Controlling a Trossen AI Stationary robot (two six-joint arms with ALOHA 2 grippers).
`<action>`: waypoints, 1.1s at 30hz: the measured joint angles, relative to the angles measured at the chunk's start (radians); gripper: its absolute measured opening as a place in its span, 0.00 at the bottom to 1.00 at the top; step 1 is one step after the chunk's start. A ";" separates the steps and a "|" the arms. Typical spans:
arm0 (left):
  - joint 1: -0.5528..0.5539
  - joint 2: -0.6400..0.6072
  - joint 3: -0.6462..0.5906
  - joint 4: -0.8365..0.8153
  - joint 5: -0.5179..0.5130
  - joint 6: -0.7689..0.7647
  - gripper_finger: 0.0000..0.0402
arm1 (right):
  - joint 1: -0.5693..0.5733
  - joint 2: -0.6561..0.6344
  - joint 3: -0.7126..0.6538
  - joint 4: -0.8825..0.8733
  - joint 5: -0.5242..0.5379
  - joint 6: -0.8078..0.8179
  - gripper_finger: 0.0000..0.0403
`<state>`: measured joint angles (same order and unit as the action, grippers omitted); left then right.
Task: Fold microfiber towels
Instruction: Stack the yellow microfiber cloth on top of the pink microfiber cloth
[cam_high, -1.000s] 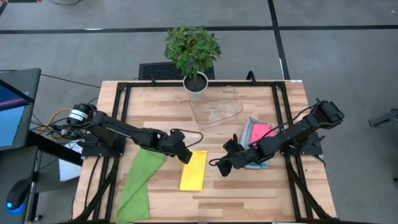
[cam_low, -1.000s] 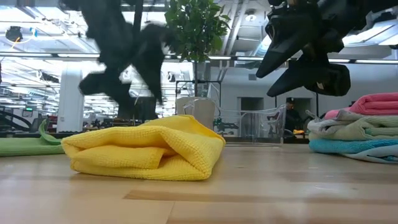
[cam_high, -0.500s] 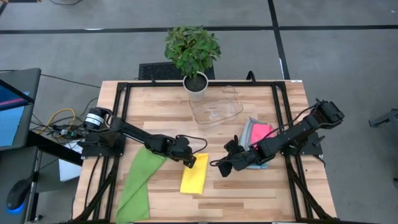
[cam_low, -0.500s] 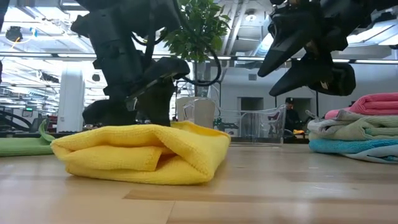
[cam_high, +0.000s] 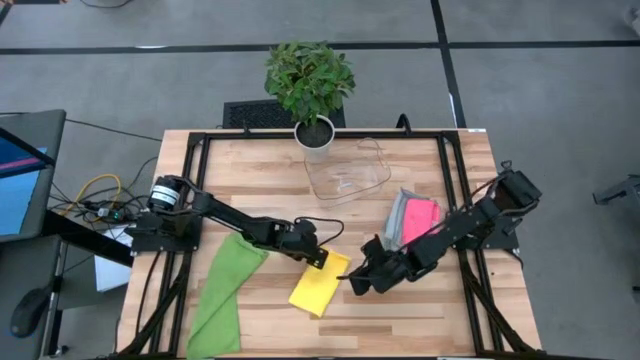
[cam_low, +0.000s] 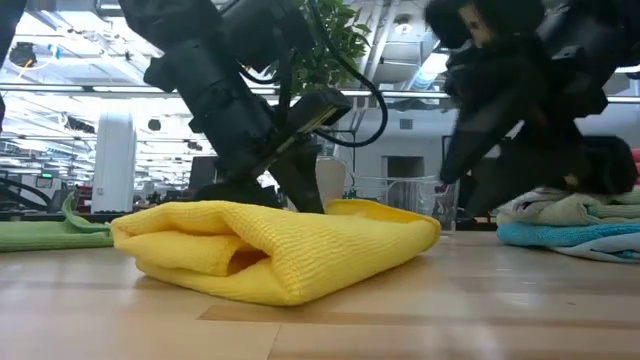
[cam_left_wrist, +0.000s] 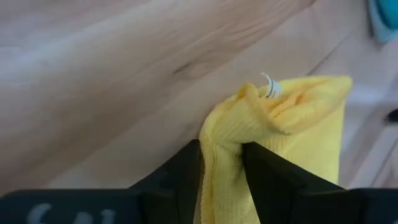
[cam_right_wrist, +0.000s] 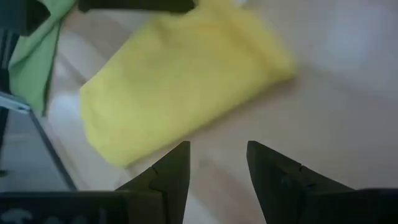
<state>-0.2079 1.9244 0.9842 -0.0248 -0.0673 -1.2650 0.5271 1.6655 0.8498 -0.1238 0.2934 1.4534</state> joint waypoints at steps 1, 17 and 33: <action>-0.006 0.006 0.001 0.002 -0.009 -0.012 0.29 | 0.003 0.026 0.016 0.006 -0.011 0.019 0.46; -0.010 0.024 -0.004 0.111 -0.004 0.024 0.07 | -0.072 0.249 0.107 0.165 -0.092 0.000 0.45; -0.004 0.031 0.011 0.226 -0.053 -0.021 0.00 | -0.068 0.183 0.099 0.023 -0.031 -0.058 0.04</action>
<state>-0.2123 1.9557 0.9952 0.2008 -0.1207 -1.2859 0.4591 1.8487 0.9485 -0.1006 0.2627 1.3954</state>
